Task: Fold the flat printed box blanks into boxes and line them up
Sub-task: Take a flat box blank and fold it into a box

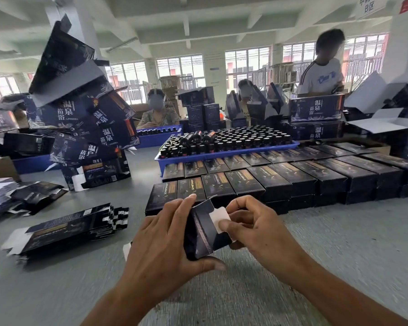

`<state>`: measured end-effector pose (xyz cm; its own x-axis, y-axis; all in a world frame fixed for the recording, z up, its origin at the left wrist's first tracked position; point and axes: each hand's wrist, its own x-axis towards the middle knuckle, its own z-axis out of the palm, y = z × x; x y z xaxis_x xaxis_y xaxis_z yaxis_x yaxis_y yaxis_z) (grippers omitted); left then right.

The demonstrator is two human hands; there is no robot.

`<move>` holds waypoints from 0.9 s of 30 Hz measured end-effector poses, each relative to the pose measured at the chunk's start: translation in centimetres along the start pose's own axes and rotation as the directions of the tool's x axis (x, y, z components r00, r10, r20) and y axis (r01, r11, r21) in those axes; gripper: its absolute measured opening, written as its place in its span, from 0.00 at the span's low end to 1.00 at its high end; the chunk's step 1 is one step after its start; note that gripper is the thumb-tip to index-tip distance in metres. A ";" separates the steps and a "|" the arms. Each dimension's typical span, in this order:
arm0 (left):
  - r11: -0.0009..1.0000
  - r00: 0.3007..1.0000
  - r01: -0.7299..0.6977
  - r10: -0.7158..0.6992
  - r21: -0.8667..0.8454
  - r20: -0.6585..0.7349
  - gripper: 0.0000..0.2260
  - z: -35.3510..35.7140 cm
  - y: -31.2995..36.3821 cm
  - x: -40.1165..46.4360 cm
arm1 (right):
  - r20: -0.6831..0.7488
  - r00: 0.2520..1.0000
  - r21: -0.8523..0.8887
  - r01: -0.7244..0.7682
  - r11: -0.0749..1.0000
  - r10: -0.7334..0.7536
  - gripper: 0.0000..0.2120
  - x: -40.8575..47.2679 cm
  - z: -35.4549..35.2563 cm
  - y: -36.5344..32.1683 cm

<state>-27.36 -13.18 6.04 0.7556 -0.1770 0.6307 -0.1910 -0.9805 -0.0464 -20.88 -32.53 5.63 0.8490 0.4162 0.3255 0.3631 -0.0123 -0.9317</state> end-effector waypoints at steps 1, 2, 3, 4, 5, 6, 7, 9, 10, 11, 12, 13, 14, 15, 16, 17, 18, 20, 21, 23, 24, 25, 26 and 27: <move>1.000 1.000 -0.011 0.011 0.011 0.004 0.53 -0.1 0.1 0.0 | -0.008 1.000 -0.020 0.020 1.000 -0.020 0.08 0.0 0.0 0.0; 1.000 1.000 -0.018 0.018 0.016 0.009 0.54 -0.2 0.2 0.0 | -0.015 0.999 -0.044 0.040 0.998 -0.040 0.10 -0.1 0.1 -0.1; 1.000 1.000 -0.021 0.021 0.016 0.016 0.54 -0.2 0.2 0.0 | -0.018 0.998 -0.070 0.059 0.996 -0.061 0.10 -0.1 0.1 -0.1; 1.000 0.999 -0.025 0.024 0.015 0.023 0.54 -0.3 0.2 0.0 | -0.022 0.997 -0.094 0.074 0.993 -0.076 0.11 -0.2 0.1 0.0; 0.999 0.999 -0.031 0.031 0.017 0.026 0.54 -0.3 0.1 0.0 | -0.025 0.996 -0.118 0.084 0.989 -0.087 0.13 -0.2 0.2 0.0; 0.999 0.999 -0.037 0.037 0.019 0.028 0.54 -0.4 0.1 0.0 | -0.026 0.995 -0.147 0.090 0.985 -0.095 0.15 -0.3 0.3 0.1; 0.999 0.999 -0.042 0.041 0.021 0.033 0.54 -0.4 0.0 0.0 | -0.025 0.994 -0.179 0.098 0.979 -0.104 0.16 -0.3 0.3 0.2; 0.998 0.998 -0.052 0.052 0.018 0.034 0.54 -0.5 0.0 0.0 | -0.017 0.992 -0.227 0.118 0.967 -0.125 0.17 -0.3 0.4 0.3; 0.998 0.998 -0.060 0.060 0.006 0.032 0.53 -0.5 -0.1 0.0 | -0.011 0.991 -0.231 0.125 0.965 -0.131 0.17 -0.3 0.4 0.2; 0.997 0.997 -0.073 0.073 -0.006 0.029 0.52 -0.5 -0.1 0.0 | -0.002 0.991 -0.222 0.129 0.966 -0.133 0.17 -0.3 0.4 0.2; 0.996 0.996 -0.091 0.091 -0.014 0.022 0.50 -0.4 -0.1 0.0 | 0.010 0.991 -0.212 0.132 0.968 -0.133 0.18 -0.3 0.3 0.2; 0.993 0.993 -0.115 0.116 -0.015 0.009 0.48 -0.4 -0.2 0.0 | 0.020 0.991 -0.208 0.136 0.969 -0.134 0.20 -0.2 0.2 0.2; 0.990 0.990 -0.142 0.142 -0.010 -0.002 0.45 -0.3 -0.3 0.0 | 0.026 0.990 -0.207 0.138 0.968 -0.136 0.22 -0.2 0.1 0.1; 0.986 0.986 -0.167 0.167 0.001 -0.009 0.42 -0.3 -0.4 0.1 | 0.030 0.990 -0.206 0.141 0.969 -0.137 0.23 -0.2 0.0 0.2; 0.982 0.982 -0.187 0.187 0.017 -0.013 0.40 -0.2 -0.4 0.1 | 0.031 0.990 -0.202 0.143 0.969 -0.140 0.24 -0.2 0.0 0.2; 0.979 0.980 -0.200 0.200 0.036 -0.016 0.38 -0.1 -0.4 0.1 | 0.032 0.989 -0.198 0.148 0.969 -0.144 0.25 -0.2 0.0 0.2; 0.978 0.978 -0.205 0.206 0.050 -0.017 0.36 -0.1 -0.3 0.1 | 0.031 0.988 -0.198 0.153 0.968 -0.150 0.25 -0.2 0.0 0.2; 0.980 0.980 -0.195 0.196 0.047 -0.017 0.34 -0.1 -0.2 0.1 | 0.028 0.987 -0.210 0.161 0.964 -0.159 0.25 -0.2 0.0 0.2; 0.983 0.983 -0.182 0.183 0.037 -0.019 0.33 -0.1 -0.2 0.1 | 0.026 0.986 -0.213 0.166 0.963 -0.164 0.26 -0.1 0.1 0.3; 0.988 0.988 -0.154 0.154 0.018 -0.021 0.31 -0.2 -0.1 0.0 | 0.015 0.984 -0.222 0.178 0.958 -0.180 0.26 -0.1 0.2 0.4; 0.990 0.990 -0.141 0.141 0.006 -0.016 0.31 -0.2 -0.1 -0.1 | 0.007 0.982 -0.229 0.185 0.956 -0.188 0.27 -0.2 0.3 0.4; 0.991 0.992 -0.130 0.130 -0.013 -0.009 0.30 -0.2 -0.1 -0.1 | -0.002 0.981 -0.232 0.190 0.954 -0.196 0.27 -0.2 0.3 0.4; 0.992 0.993 -0.119 0.119 -0.036 -0.002 0.29 -0.2 0.0 -0.2 | -0.013 0.979 -0.233 0.194 0.953 -0.203 0.27 -0.2 0.4 0.5; 0.992 0.994 -0.109 0.109 -0.060 0.002 0.28 -0.1 0.0 -0.3 | -0.021 0.978 -0.236 0.196 0.952 -0.207 0.28 -0.3 0.4 0.5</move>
<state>-27.67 -13.07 5.95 0.7312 -0.2832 0.6206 -0.3091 -0.9485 -0.0685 -21.09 -32.29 5.03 0.7636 0.3902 0.5144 0.6026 -0.1445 -0.7849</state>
